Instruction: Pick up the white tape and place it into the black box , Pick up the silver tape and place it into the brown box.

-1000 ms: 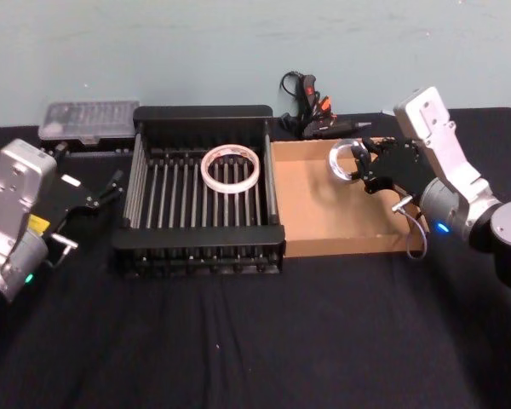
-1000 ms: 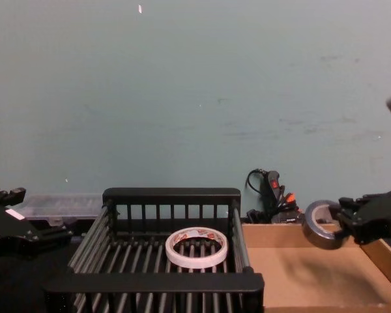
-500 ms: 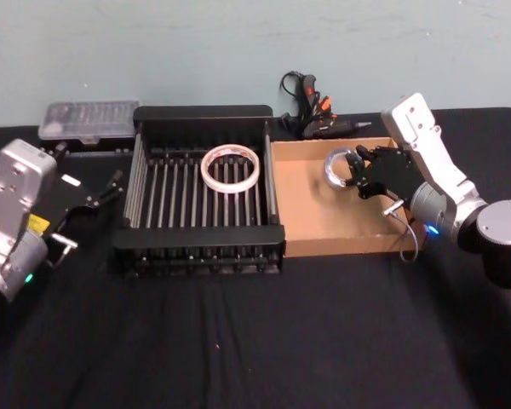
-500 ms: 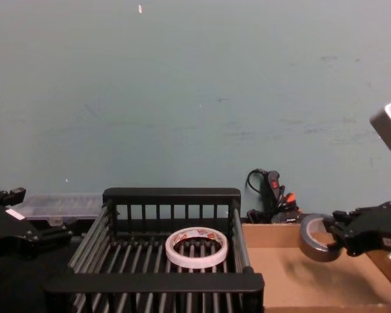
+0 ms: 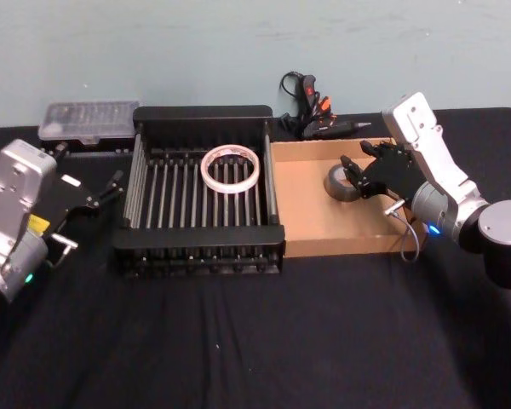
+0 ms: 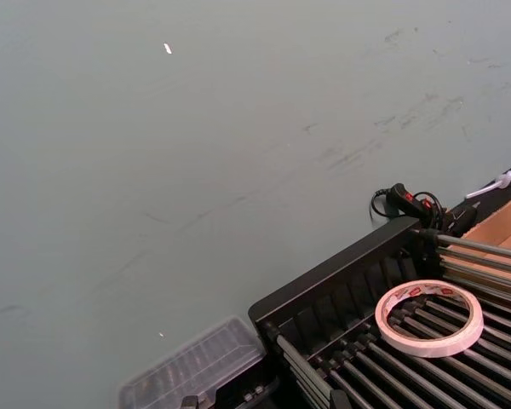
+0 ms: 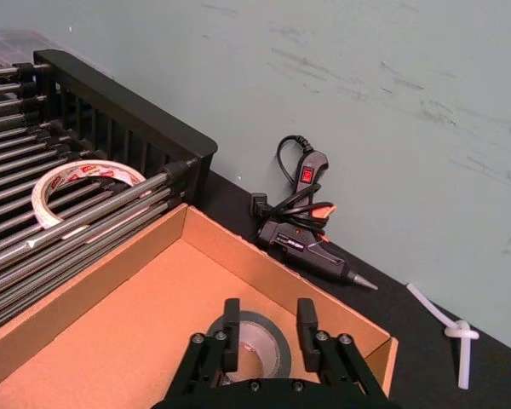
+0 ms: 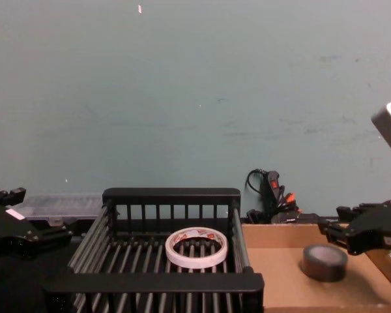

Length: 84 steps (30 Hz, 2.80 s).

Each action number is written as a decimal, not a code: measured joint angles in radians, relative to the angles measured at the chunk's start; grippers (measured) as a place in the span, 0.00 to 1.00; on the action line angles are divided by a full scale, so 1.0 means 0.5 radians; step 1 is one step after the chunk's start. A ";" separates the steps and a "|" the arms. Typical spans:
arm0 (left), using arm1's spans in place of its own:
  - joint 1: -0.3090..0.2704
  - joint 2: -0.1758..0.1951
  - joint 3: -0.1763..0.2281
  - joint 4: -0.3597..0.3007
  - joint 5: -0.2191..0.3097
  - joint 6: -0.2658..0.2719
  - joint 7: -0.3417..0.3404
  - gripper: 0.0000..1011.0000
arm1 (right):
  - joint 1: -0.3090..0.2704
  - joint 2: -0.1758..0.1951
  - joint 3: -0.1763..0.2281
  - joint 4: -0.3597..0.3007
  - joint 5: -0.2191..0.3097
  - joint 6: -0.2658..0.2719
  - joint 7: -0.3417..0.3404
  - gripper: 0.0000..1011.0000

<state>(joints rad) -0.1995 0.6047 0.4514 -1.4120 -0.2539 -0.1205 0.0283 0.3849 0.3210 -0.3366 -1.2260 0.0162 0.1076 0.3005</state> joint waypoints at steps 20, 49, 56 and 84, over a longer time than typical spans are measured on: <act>0.000 0.000 0.000 0.000 0.000 0.000 0.000 0.99 | -0.003 0.003 0.000 -0.005 0.005 0.000 0.000 0.96; 0.000 0.000 0.000 0.000 0.000 0.000 0.000 0.99 | -0.324 0.051 0.159 -0.404 -0.057 -0.073 -0.119 0.99; 0.000 0.000 0.000 0.000 0.000 0.000 0.000 0.99 | -0.430 0.058 0.183 -0.459 -0.185 -0.179 -0.223 0.99; 0.000 0.000 0.000 0.000 0.000 0.000 0.000 0.99 | -0.512 0.019 0.225 -0.451 -0.305 -0.272 -0.278 0.99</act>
<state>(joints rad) -0.1995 0.6047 0.4514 -1.4119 -0.2539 -0.1205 0.0283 0.1289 0.3305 -0.2241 -1.4514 -0.1363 -0.0283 0.1617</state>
